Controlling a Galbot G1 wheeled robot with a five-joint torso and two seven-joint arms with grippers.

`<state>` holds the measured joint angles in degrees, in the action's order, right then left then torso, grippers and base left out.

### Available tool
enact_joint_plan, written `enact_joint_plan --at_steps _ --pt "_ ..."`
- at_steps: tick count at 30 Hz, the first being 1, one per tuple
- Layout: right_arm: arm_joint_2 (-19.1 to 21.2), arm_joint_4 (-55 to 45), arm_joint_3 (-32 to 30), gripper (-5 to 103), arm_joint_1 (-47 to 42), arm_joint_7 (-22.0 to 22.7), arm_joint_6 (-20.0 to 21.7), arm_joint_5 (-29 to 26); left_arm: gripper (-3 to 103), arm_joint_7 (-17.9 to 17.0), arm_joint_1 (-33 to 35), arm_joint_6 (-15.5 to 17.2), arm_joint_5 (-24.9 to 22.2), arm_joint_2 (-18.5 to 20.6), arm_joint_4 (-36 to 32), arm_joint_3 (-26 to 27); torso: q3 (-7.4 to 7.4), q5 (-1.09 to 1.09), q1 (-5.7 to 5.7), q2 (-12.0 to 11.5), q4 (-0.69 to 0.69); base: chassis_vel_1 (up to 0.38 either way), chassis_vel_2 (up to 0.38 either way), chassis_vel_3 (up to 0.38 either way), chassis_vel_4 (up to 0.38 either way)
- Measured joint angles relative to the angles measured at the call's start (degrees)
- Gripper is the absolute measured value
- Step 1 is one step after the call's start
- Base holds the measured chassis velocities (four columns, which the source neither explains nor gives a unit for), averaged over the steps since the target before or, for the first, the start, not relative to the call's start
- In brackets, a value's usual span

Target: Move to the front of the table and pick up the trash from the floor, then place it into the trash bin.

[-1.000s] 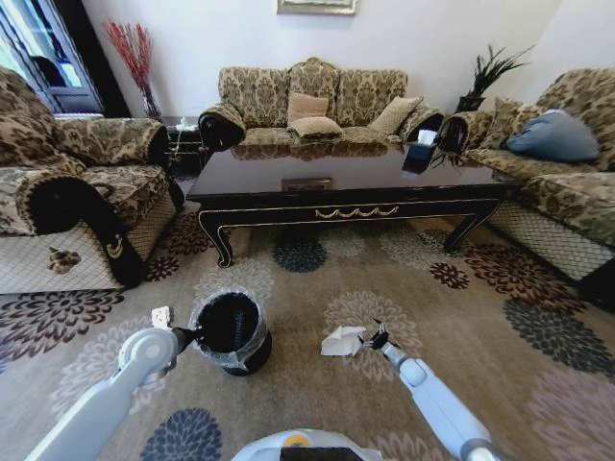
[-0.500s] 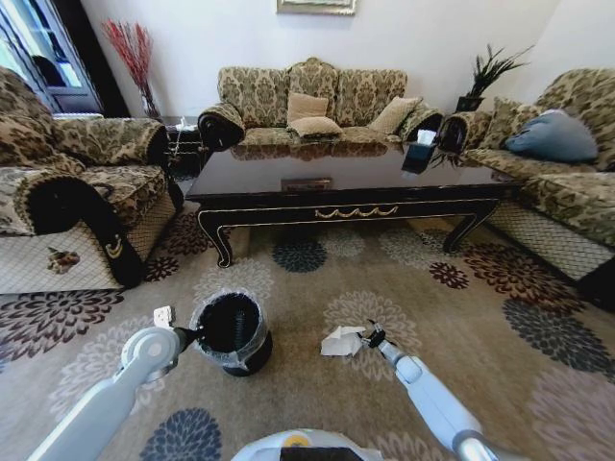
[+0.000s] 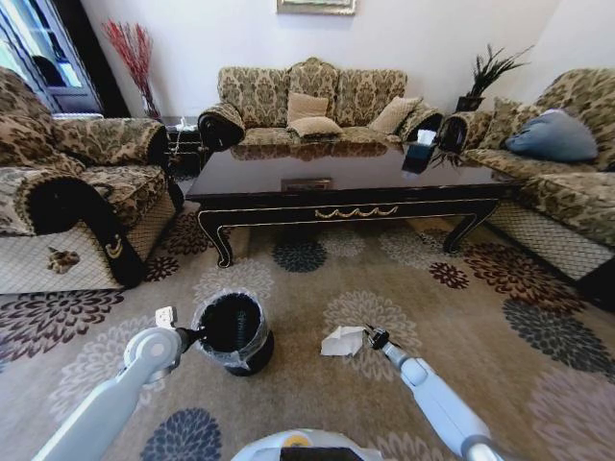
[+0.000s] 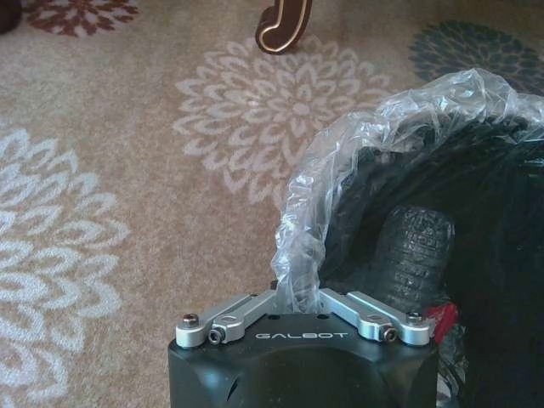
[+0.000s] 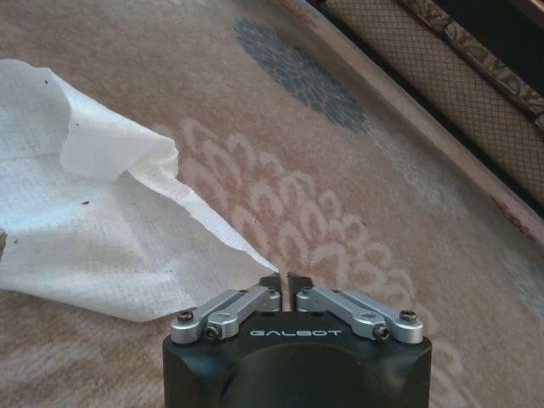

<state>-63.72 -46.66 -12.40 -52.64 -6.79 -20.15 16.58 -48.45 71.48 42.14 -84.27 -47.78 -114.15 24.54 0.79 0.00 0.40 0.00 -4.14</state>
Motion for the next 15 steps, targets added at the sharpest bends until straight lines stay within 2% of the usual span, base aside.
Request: enact_joint_plan --at_steps 2,15 --pt "-0.01 -0.42 0.08 1 -0.24 0.17 0.00 -0.02 0 0.00 0.05 0.00 0.07 -0.03 0.02 0.03 0.00 0.00 0.00 0.00 0.01 0.000 0.000 0.000 0.000" --pt "1.22 -3.14 0.23 0 -1.89 0.64 0.34 -0.06 0 0.20 1.76 0.00 0.20 -0.03 -0.58 1.49 0.00 -0.01 0.00 0.00 0.02 0.000 0.000 0.000 0.000"
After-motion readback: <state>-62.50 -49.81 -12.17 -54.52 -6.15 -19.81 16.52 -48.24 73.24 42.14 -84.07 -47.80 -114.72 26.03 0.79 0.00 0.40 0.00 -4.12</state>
